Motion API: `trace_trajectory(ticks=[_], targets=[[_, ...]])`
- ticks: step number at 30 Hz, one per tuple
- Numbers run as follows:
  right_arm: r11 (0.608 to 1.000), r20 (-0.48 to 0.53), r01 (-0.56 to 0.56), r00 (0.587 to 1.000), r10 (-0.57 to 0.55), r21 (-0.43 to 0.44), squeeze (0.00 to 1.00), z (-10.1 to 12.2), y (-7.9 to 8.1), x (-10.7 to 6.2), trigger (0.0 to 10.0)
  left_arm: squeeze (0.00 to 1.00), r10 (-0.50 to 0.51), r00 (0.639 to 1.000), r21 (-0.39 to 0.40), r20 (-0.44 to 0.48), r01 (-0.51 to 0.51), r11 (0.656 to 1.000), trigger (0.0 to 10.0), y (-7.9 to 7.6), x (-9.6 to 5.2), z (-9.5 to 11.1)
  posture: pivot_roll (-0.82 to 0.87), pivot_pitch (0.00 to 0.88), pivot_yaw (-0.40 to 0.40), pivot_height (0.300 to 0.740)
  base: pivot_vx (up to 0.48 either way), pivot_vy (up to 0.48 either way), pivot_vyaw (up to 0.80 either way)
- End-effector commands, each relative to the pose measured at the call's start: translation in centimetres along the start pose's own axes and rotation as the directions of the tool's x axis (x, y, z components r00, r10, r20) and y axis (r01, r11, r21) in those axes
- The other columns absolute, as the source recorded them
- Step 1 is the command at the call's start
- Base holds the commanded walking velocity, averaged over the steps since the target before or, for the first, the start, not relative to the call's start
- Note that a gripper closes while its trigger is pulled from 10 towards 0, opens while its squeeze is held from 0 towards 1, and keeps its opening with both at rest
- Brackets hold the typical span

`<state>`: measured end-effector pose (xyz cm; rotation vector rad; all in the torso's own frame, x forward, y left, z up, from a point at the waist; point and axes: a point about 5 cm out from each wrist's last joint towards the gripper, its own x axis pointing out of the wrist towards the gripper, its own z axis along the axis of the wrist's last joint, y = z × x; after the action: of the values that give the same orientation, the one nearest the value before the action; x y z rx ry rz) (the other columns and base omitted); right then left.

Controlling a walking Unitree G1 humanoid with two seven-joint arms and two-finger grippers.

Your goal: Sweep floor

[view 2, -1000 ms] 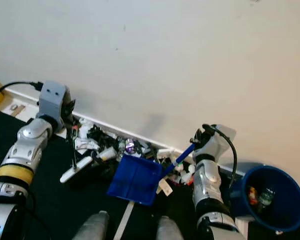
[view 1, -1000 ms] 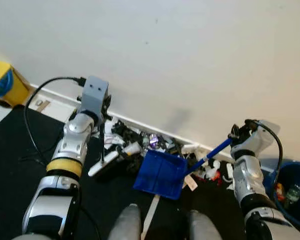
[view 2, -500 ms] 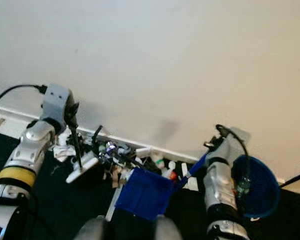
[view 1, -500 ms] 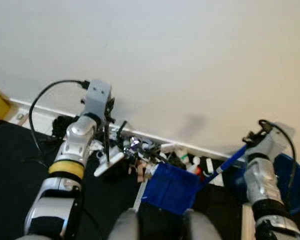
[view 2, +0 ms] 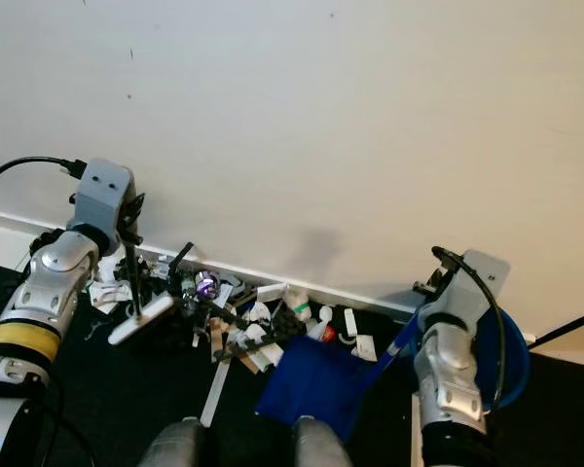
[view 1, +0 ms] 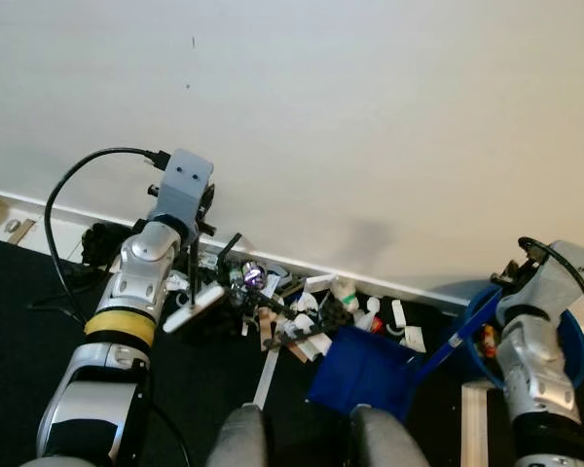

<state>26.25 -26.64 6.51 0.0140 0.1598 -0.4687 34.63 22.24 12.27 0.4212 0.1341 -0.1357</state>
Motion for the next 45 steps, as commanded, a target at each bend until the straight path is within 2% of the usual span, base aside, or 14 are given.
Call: trace_trajectory(ticks=[1,7,10,15,16,20,23,27,31,35,40,43,44,45], targets=[[0.999,0.084,0.009,0.996,-0.005,-0.051,0.00,1.6,-0.5,0.4,10.0,0.00,0.036,0.998,0.042,0.047,-0.038,0.998,10.0,1.3,0.1,1.0,0.06,0.037,-0.010,0.740,0.000,0.000,0.00],[0.991,0.083,-0.038,0.995,0.048,-0.125,0.00,1.9,-0.3,1.0,10.0,0.00,0.011,0.997,0.027,0.073,-0.013,1.000,10.0,1.6,0.0,1.5,0.07,0.034,-0.013,0.740,0.000,0.000,0.00],[0.987,0.032,-0.076,0.996,0.081,-0.138,0.00,0.9,0.2,1.4,10.0,0.00,0.020,1.000,0.072,0.025,-0.021,0.997,10.0,1.7,0.0,0.8,0.07,0.035,-0.012,0.740,0.000,0.000,0.00],[0.992,-0.053,-0.112,0.993,0.109,-0.063,0.00,-0.9,1.2,1.6,10.0,0.00,0.073,0.997,0.091,-0.037,-0.069,0.993,10.0,1.9,-0.1,-0.4,0.08,0.040,-0.009,0.740,0.000,0.000,0.00],[0.991,-0.095,-0.132,0.987,0.132,0.009,0.00,-2.1,1.9,1.6,10.0,0.00,0.111,0.993,0.100,-0.050,-0.105,0.989,10.0,1.9,-0.2,-0.8,0.08,0.050,-0.009,0.740,0.000,0.000,0.00],[0.987,-0.125,-0.153,0.979,0.159,0.055,0.00,-3.1,2.5,1.5,10.0,0.00,0.146,0.988,0.114,-0.057,-0.139,0.984,10.0,1.9,-0.2,-1.2,0.08,0.053,-0.009,0.740,0.000,0.000,0.00],[0.983,-0.139,-0.178,0.973,0.183,0.041,0.00,-3.6,3.0,1.4,10.0,0.00,0.176,0.983,0.123,-0.050,-0.169,0.978,10.0,1.8,-0.1,-1.3,0.09,0.068,-0.007,0.740,0.000,0.000,0.00],[0.980,-0.131,-0.195,0.972,0.197,0.026,0.00,-3.7,3.3,1.5,10.0,0.00,0.190,0.981,0.103,-0.029,-0.186,0.977,10.0,1.5,0.0,-1.4,0.09,0.080,-0.003,0.740,0.000,0.000,0.00],[0.976,-0.096,-0.216,0.972,0.216,0.010,0.00,-3.3,4.1,1.9,10.0,0.00,0.183,0.983,0.019,-0.017,-0.182,0.983,10.0,0.9,0.3,-1.6,0.08,0.120,-0.004,0.740,0.000,0.000,0.00],[0.951,-0.025,-0.303,0.952,0.304,0.057,0.00,-2.0,6.3,2.2,10.0,0.00,0.208,0.978,0.030,-0.015,-0.208,0.978,10.0,0.4,0.9,-1.6,0.07,0.183,-0.002,0.740,0.000,0.000,0.00],[0.927,0.023,-0.352,0.936,0.352,0.131,0.00,-1.4,7.7,2.1,10.0,0.00,0.228,0.974,0.032,0.003,-0.228,0.973,10.0,0.1,1.2,-1.3,0.05,0.227,-0.004,0.740,0.000,0.000,0.00],[0.905,0.055,-0.389,0.921,0.386,0.169,0.00,-0.9,8.8,2.0,10.0,0.00,0.230,0.973,0.027,0.016,-0.230,0.973,10.0,-0.6,1.6,-0.9,0.03,0.262,-0.008,0.740,0.000,0.000,0.00],[0.885,0.079,-0.427,0.904,0.420,0.186,0.00,-0.6,9.8,1.8,10.0,0.00,0.225,0.974,0.017,0.027,-0.226,0.974,10.0,-1.5,1.9,-0.7,0.02,0.280,-0.009,0.740,0.000,0.000,0.00],[0.885,0.079,-0.427,0.904,0.420,0.186,0.00,-0.6,9.8,1.8,10.0,0.00,0.225,0.974,0.017,0.027,-0.226,0.974,10.0,-1.5,1.9,-0.7,0.02,0.280,-0.009,0.740,0.000,0.000,0.00]])
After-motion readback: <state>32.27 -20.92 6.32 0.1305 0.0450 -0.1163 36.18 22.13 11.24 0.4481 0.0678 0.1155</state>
